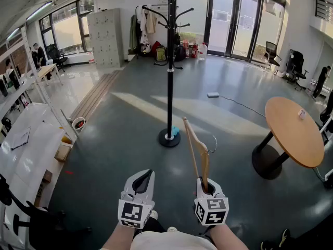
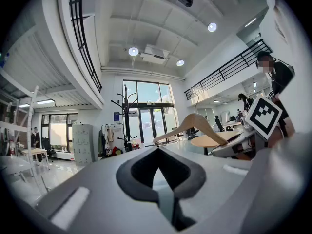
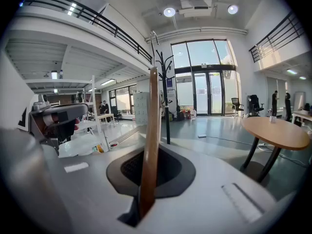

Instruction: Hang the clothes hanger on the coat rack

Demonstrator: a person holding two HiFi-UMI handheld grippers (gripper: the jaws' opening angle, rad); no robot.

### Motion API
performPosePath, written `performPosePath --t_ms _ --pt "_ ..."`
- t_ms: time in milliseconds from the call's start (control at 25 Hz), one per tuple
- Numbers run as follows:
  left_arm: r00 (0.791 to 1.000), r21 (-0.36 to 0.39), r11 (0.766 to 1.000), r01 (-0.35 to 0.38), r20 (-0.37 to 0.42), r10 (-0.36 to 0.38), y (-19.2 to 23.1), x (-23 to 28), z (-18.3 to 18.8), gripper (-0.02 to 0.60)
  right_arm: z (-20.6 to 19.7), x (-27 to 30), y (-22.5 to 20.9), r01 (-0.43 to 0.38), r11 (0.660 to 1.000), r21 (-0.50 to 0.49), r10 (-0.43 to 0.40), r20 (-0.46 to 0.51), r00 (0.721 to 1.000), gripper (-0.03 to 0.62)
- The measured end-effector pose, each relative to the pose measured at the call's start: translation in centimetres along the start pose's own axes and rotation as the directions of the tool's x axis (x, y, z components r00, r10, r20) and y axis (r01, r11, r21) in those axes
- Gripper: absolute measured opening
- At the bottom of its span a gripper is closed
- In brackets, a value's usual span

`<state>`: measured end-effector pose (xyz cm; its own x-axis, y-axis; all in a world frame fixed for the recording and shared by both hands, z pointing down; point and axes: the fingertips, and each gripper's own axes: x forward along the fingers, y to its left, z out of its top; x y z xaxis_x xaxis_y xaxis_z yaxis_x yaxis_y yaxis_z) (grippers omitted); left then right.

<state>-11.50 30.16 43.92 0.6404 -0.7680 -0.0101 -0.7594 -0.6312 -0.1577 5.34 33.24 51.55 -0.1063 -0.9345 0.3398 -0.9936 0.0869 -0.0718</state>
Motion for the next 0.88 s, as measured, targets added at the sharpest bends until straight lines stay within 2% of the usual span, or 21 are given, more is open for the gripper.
performPosePath --t_ms 400,880 --pt "1.000 0.006 1.000 0.000 -0.009 0.000 0.0 0.4 0.0 0.000 0.0 0.2 -0.2 -0.001 1.000 0.009 0.001 0.000 1.000 0.026" --pt "1.000 -0.002 1.000 0.000 -0.027 0.000 -0.7 1.8 -0.4 0.000 -0.4 0.5 -2.5 0.008 0.998 0.055 -0.008 -0.007 1.000 0.028"
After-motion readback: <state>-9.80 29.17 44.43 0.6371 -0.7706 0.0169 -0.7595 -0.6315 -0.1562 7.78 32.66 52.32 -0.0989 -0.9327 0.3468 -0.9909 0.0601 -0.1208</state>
